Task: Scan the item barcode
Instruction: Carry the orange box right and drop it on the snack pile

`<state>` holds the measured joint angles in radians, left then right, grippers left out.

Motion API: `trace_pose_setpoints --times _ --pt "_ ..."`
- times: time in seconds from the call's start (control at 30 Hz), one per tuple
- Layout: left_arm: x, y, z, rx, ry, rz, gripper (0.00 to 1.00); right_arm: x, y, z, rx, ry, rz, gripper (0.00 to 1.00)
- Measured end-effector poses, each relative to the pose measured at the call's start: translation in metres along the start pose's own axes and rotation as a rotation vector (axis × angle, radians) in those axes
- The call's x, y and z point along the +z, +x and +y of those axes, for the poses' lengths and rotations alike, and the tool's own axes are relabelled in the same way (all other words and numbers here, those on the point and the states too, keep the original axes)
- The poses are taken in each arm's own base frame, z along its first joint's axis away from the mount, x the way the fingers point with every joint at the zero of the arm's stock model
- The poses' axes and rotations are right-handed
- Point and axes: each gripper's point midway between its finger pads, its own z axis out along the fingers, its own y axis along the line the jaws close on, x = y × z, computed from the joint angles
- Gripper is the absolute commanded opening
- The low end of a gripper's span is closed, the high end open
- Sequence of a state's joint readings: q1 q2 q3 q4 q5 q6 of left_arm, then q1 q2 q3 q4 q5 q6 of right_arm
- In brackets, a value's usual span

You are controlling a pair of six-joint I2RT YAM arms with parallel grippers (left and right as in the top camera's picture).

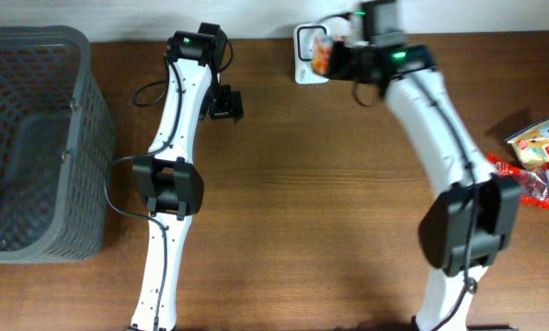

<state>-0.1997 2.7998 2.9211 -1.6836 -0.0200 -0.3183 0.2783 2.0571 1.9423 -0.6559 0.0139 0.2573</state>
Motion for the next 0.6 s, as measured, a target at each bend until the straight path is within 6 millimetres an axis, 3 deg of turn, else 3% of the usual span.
trace_pose_setpoints --times 0.07,0.13,0.3,0.6 --pt "0.0 0.0 0.0 0.0 0.0 0.0 0.99 0.001 -0.023 0.025 -0.202 0.2 -0.176 0.04" --pt "0.0 0.0 0.0 0.0 0.0 -0.001 0.99 0.01 -0.038 0.037 -0.362 0.312 -0.278 0.04" --pt "0.0 0.0 0.0 0.0 0.0 0.0 0.99 0.049 -0.04 0.008 -0.573 0.549 -0.298 0.04" --pt "0.0 0.0 0.0 0.0 0.0 0.0 0.99 0.048 -0.035 -0.007 -0.614 0.617 -0.252 0.04"
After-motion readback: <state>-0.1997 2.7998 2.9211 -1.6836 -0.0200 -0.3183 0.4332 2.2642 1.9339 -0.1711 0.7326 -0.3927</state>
